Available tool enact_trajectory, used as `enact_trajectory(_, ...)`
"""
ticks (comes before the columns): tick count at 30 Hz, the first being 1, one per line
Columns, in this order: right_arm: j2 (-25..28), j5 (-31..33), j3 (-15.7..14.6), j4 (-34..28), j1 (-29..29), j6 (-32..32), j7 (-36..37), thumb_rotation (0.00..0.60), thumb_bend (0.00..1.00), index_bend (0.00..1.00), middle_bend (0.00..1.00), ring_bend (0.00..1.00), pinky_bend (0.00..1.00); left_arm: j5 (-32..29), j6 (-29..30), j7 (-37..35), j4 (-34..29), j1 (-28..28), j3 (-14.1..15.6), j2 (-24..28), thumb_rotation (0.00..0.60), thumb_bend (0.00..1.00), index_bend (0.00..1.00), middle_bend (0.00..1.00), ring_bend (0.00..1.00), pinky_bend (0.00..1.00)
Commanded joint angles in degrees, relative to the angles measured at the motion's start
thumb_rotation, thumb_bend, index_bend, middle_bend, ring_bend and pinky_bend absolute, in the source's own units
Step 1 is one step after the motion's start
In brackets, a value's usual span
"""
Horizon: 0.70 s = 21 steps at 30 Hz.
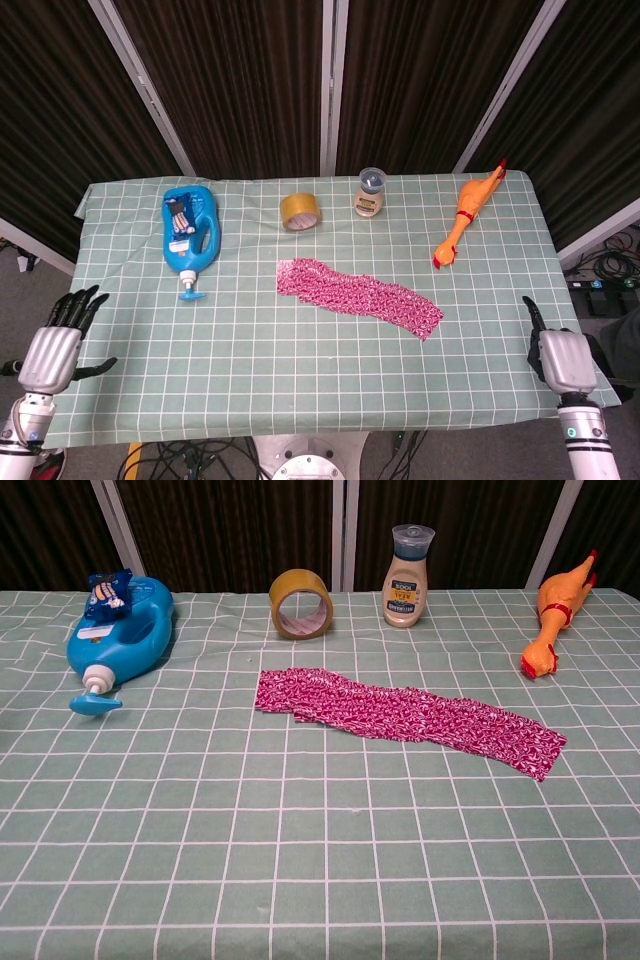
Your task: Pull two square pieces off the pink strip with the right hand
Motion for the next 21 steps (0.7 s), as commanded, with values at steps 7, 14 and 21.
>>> enact_trajectory(7, -3.09, 5.99, -1.07, -4.28, 5.16, -12.51, -7.79, 0.6, 1.0, 0.1, 0.91, 0.75, 0.65, -0.2, -0.48, -0.83, 1.07, -0.02, 0.18, -0.43, 0.6, 0.1, 0.08, 0.0, 0.0, 0.06)
enact_trajectory(14, -4.7, 15.51, 0.98, -5.52, 10.68, -19.46, -15.89, 0.6, 1.0, 0.1, 0.91, 0.75, 0.65, -0.96, -0.85, -2.59, 2.4, 0.14, 0.09, -0.49, 0.6, 0.1, 0.09, 0.0, 0.0, 0.06)
enact_trajectory(21, -7.29, 20.94, 1.48, -4.86, 14.29, -20.92, -21.15, 0.6, 1.0, 0.11, 0.91, 0.76, 0.65, -0.96, -0.78, -3.82, 3.55, 0.2, 0.06, -0.59, 0.6, 0.1, 0.08, 0.0, 0.0, 0.06)
